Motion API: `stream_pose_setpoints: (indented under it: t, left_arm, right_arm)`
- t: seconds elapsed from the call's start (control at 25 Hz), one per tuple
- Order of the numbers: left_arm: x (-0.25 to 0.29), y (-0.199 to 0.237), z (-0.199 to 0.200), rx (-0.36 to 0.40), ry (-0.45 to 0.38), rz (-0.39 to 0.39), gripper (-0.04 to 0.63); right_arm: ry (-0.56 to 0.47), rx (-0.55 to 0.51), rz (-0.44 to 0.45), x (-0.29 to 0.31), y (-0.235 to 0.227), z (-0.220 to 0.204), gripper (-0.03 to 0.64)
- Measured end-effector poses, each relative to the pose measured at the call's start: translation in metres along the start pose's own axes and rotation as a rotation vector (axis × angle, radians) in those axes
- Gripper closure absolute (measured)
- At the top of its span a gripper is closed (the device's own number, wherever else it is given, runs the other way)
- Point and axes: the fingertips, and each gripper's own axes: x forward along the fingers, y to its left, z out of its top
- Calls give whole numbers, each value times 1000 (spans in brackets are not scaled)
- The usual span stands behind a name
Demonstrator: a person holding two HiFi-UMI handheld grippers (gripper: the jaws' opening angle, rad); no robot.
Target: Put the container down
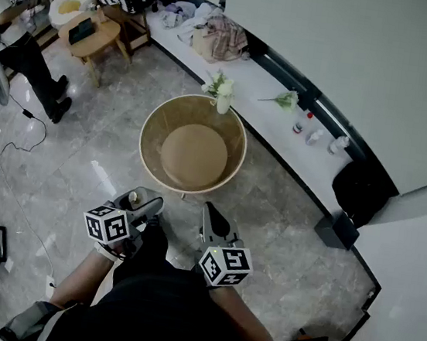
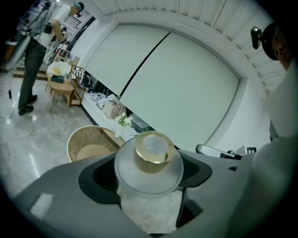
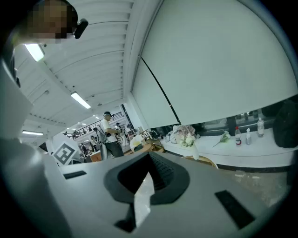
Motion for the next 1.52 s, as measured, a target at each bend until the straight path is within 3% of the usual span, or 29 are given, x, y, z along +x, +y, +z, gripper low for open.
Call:
stream_pose_setpoints:
  t: [0.16,0.44,0.84,1.2,1.52]
  left_arm:
    - [-64,-54,-34,29,-5,4,239]
    - [-139,-87,-57,214,-3,32,241]
    - [-155,-73,-102,135,59,-41,241]
    - [-148,-83,-76,212,17,-11,241]
    - [-128,-100,-72,224,-22,49,241]
  right_arm:
    - [16,22,30,-47,37,-7,615]
    - [39,-27,89,-75,113,-28,615]
    - [147,-33,40,-73,137,-77,615]
    - [82,-57,50,-74,133,-53,615]
    - [55,-64,102,-84,109,-37,615]
